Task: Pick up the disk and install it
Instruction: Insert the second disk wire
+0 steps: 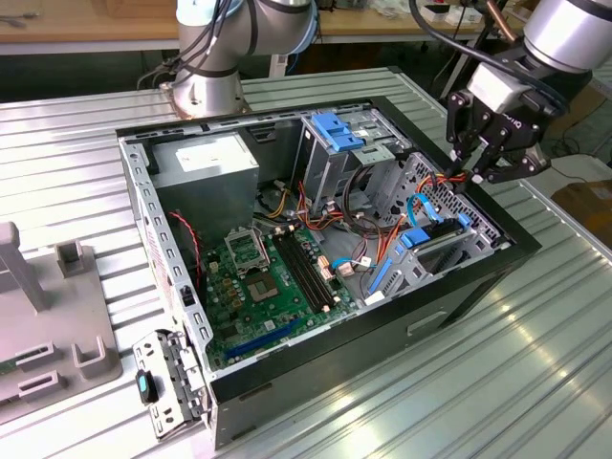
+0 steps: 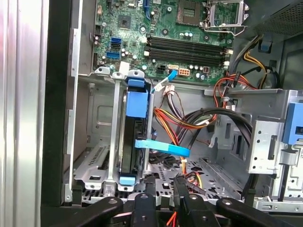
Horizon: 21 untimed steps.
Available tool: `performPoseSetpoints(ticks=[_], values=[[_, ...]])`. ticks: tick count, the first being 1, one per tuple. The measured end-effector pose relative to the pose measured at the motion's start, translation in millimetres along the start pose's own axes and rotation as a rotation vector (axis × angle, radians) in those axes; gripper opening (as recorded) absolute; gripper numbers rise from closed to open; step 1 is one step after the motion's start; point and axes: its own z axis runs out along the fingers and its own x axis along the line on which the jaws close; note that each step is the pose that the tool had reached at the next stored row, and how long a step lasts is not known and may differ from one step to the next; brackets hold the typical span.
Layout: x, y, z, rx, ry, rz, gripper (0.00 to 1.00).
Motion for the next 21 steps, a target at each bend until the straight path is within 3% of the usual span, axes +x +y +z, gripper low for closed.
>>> performPoseSetpoints(ticks=[13, 17, 21], values=[[-16.0, -26.6, 3.2, -0.0049, -0.0050, -0.067, 0.29], [-15.8, -36.7, 6.1, -0.0083, -0.0087, -0.115, 0.29], [-15.3, -42.0, 8.2, -0.0100, -0.0101, -0.136, 0.29]])
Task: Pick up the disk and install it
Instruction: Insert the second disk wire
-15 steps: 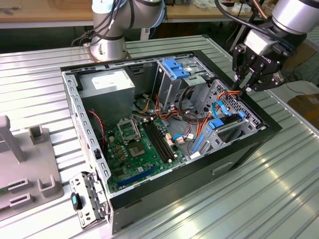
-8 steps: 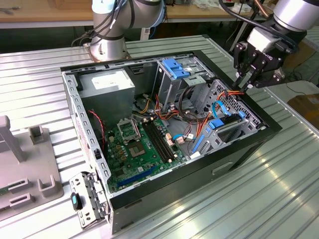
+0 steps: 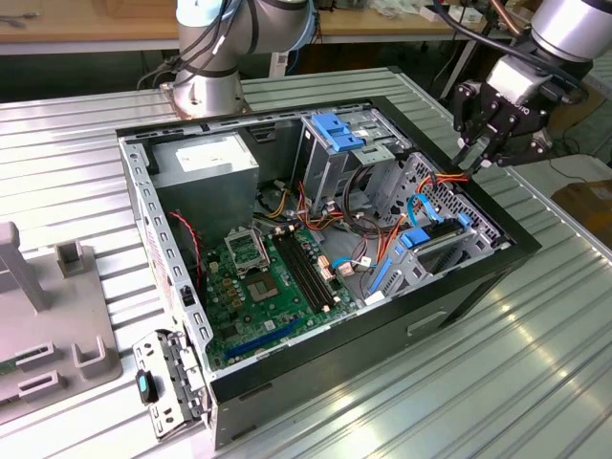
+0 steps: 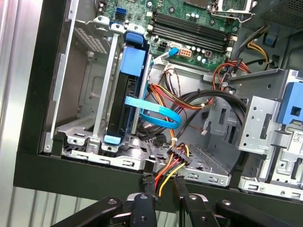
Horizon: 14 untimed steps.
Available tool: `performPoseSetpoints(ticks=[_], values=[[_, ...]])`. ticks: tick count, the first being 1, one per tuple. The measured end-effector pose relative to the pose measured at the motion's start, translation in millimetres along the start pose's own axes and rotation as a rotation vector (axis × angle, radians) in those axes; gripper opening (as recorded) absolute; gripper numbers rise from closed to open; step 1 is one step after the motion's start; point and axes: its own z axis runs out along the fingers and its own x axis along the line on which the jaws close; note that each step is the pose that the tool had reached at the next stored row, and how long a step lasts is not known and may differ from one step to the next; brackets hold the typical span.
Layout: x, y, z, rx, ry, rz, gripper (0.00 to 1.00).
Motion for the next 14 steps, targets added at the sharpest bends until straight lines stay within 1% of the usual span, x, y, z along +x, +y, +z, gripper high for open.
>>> performPoseSetpoints(ticks=[3, 7, 8, 9, 10, 11, 13, 14], values=[[0.6, -3.0, 1.4, -0.0023, -0.0016, -0.031, 0.29], [0.6, -3.1, 1.5, -0.0025, -0.0019, -0.033, 0.29], [1.0, -4.7, 1.6, -0.0033, -0.0028, -0.043, 0.29], [1.1, -5.1, 1.7, -0.0050, -0.0044, -0.067, 0.29], [1.1, -5.2, 1.9, -0.0075, -0.0072, -0.103, 0.29], [1.1, -5.3, 2.0, -0.0089, -0.0086, -0.121, 0.29], [1.2, -5.5, 2.4, -0.0131, -0.0131, -0.180, 0.29], [1.2, -5.5, 2.4, -0.0143, -0.0143, -0.196, 0.29]])
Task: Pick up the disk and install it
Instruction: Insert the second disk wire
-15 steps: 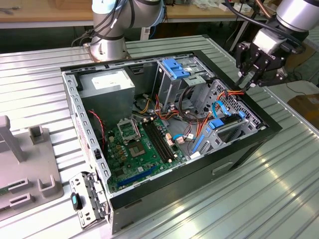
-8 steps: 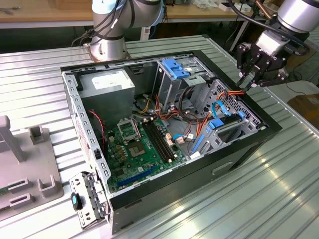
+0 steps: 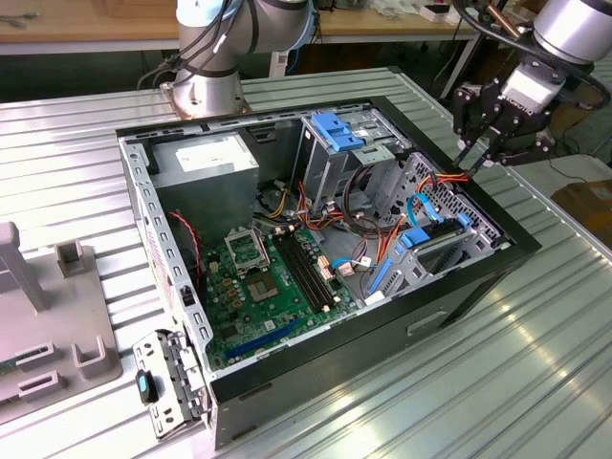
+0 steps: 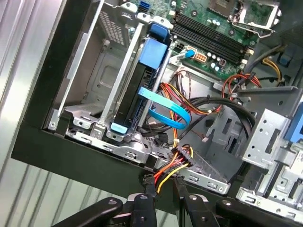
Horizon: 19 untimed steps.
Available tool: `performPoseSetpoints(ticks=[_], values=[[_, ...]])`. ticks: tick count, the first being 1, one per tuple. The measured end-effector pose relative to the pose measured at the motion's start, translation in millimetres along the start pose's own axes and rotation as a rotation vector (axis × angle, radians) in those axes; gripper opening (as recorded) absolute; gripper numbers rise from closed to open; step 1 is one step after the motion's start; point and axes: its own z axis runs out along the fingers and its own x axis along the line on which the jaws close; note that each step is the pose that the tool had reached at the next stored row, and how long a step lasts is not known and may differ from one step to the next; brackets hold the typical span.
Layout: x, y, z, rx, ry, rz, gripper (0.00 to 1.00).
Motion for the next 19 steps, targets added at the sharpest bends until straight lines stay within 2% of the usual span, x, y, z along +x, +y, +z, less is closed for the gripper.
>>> performPoseSetpoints(ticks=[6, 7, 8, 9, 10, 13, 14, 15, 17, 19], values=[[0.2, -0.3, 0.8, -0.0100, -0.0105, -0.139, 0.29], [1.0, -1.8, 0.9, -0.0125, -0.0130, -0.173, 0.29], [2.6, -5.6, 1.1, -0.0133, -0.0138, -0.183, 0.29], [5.6, -12.2, 1.4, -0.0143, -0.0149, -0.195, 0.29], [6.9, -15.2, 1.9, -0.0166, -0.0174, -0.227, 0.29], [7.1, -15.2, 3.5, -0.0240, -0.0251, -0.330, 0.29], [7.2, -15.1, 4.4, -0.0269, -0.0282, -0.370, 0.29], [7.3, -15.0, 5.9, -0.0316, -0.0331, -0.435, 0.29], [7.5, -15.1, 7.1, -0.0359, -0.0374, -0.493, 0.29], [9.3, -19.1, 7.7, -0.0390, -0.0407, -0.537, 0.29]])
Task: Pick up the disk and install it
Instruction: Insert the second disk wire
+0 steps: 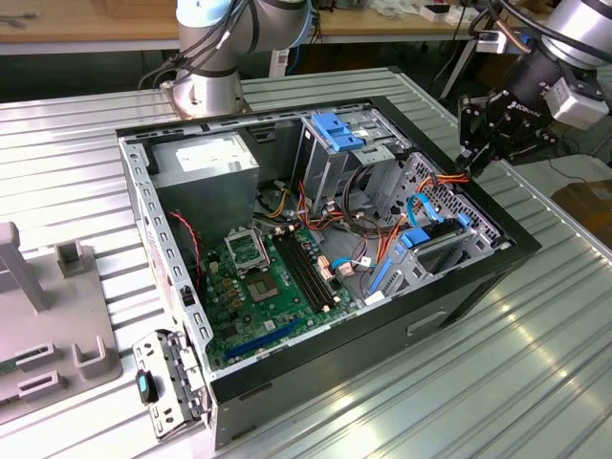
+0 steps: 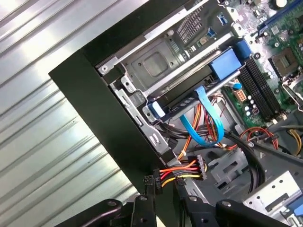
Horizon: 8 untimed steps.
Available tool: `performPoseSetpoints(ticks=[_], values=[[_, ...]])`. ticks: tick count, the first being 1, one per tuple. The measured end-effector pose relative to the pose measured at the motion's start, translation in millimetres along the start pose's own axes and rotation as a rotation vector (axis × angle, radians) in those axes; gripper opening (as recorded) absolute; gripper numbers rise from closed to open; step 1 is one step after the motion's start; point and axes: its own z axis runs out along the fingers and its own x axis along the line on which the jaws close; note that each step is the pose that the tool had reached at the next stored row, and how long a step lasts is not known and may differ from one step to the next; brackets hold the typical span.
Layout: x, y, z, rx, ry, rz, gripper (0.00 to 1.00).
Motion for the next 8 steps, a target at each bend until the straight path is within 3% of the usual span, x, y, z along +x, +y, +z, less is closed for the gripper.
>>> performPoseSetpoints(ticks=[4, 8], values=[[4.5, -3.1, 0.7, -0.0055, -0.0056, -0.076, 0.29], [4.6, -3.1, 1.0, -0.0046, -0.0042, -0.081, 0.29]])
